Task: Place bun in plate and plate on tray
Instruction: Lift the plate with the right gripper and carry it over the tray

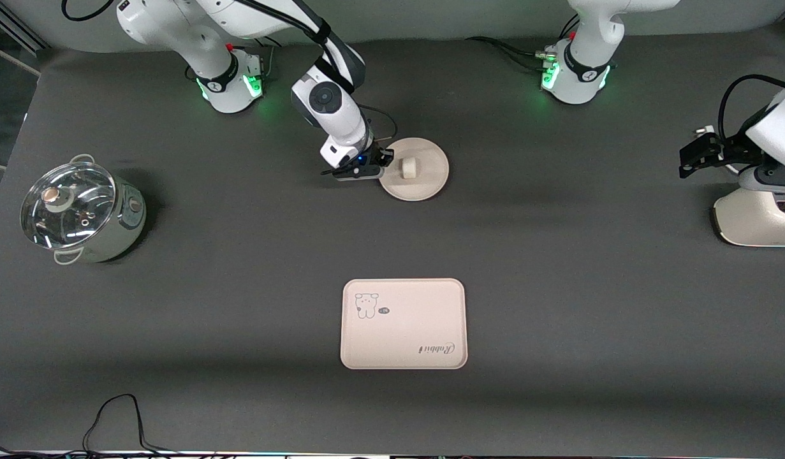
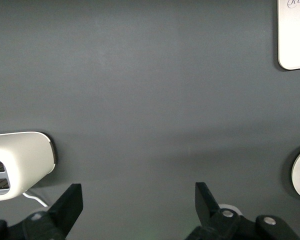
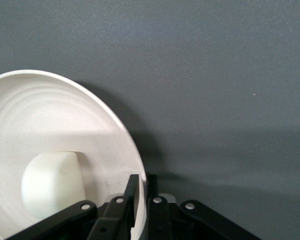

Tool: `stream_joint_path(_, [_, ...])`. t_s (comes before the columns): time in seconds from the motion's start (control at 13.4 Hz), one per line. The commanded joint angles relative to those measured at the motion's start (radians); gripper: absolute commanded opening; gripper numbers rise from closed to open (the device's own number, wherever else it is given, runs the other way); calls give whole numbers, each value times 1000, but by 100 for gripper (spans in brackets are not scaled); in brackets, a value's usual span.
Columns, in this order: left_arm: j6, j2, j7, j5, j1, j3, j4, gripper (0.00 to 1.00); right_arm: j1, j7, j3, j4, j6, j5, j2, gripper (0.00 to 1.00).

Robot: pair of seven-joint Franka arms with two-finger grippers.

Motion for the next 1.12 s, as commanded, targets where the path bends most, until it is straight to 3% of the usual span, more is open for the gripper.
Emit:
stream_joint_path(0.0, [-21, -6, 15, -11, 10, -6, 1, 100, 21, -26, -20, 8, 15, -12, 4, 7])
stream_joint_path(0.22, [-27, -4, 13, -11, 10, -6, 2, 100, 19, -55, -29, 8, 15, -12, 2, 0])
stream_joint_path(0.67, [-27, -6, 26, -7, 10, -6, 5, 100, 4, -106, -50, 10, -6, -9, -79, 0])
stream_joint_path(1.05, [-29, -12, 24, -6, 10, -6, 1, 100, -28, -124, -50, 60, -274, 2, -237, 0])
